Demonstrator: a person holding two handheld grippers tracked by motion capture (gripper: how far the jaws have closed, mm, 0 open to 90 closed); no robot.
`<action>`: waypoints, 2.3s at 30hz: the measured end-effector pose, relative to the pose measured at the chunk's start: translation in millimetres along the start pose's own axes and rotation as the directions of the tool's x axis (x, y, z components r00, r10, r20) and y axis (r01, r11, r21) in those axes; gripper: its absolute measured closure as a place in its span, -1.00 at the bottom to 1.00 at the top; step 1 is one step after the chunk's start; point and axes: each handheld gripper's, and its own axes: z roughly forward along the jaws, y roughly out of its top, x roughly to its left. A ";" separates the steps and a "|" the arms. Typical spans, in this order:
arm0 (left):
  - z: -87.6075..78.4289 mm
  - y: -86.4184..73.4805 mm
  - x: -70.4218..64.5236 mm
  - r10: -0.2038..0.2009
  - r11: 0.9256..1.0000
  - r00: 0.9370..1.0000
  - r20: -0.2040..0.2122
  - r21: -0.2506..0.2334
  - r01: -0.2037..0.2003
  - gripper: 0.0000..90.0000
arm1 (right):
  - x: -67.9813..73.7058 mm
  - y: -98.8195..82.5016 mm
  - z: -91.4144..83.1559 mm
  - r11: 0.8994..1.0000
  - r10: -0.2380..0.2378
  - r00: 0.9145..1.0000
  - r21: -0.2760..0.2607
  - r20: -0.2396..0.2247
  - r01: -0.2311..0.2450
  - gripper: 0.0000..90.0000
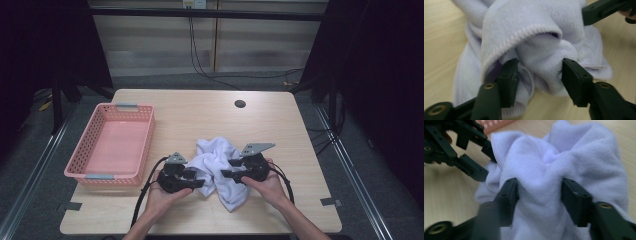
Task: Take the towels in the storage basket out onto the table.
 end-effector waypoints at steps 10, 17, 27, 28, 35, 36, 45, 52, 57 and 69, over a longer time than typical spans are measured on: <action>-38.1 8.3 5.5 -0.001 0.989 1.000 -0.009 -0.148 0.000 0.88 | -27.6 2.2 -48.1 0.985 0.112 0.988 -0.145 0.108 -0.095 0.77; -67.7 14.1 8.3 -0.003 0.974 1.000 -0.024 -0.227 -0.002 0.88 | -40.0 2.9 -68.4 0.977 0.147 0.973 -0.183 0.177 -0.114 0.82; -79.9 -13.8 35.8 -0.076 0.986 0.994 -0.084 -0.154 0.062 0.87 | -54.8 -37.5 -78.3 0.982 0.190 0.948 -0.054 0.255 -0.182 0.81; -76.4 -14.5 36.4 -0.074 0.990 0.995 -0.060 -0.127 0.066 0.87 | -54.8 -37.5 -78.3 0.982 0.190 0.948 -0.054 0.255 -0.182 0.81; -79.6 -0.9 15.3 -0.008 0.984 1.000 -0.006 -0.177 0.006 0.34 | -42.9 -34.2 -73.5 0.992 0.121 0.979 -0.039 0.163 -0.116 0.18; -76.4 1.7 10.9 0.010 0.986 1.000 -0.006 -0.165 -0.011 0.39 | -36.5 -25.9 -71.3 0.994 0.098 0.988 -0.066 0.120 -0.090 0.14; -48.0 15.3 5.1 0.003 0.987 1.000 -0.017 -0.162 -0.006 0.46 | 5.4 -2.1 -30.4 0.999 -0.047 0.995 -0.023 -0.094 0.045 0.00; -42.0 16.9 13.8 -0.044 0.979 0.999 -0.006 -0.199 0.042 0.99 | 12.3 -1.0 -1.8 0.993 -0.105 0.989 0.032 -0.108 0.109 0.14; -43.3 12.5 16.8 -0.048 0.980 0.999 -0.025 -0.193 0.042 1.00 | 10.0 0.5 -9.3 0.997 -0.073 0.996 -0.017 -0.043 0.072 0.91; -38.3 4.2 30.2 -0.058 0.988 0.995 -0.082 -0.145 0.046 1.00 | -24.4 2.1 -50.6 0.989 0.041 0.997 -0.143 0.064 -0.031 0.94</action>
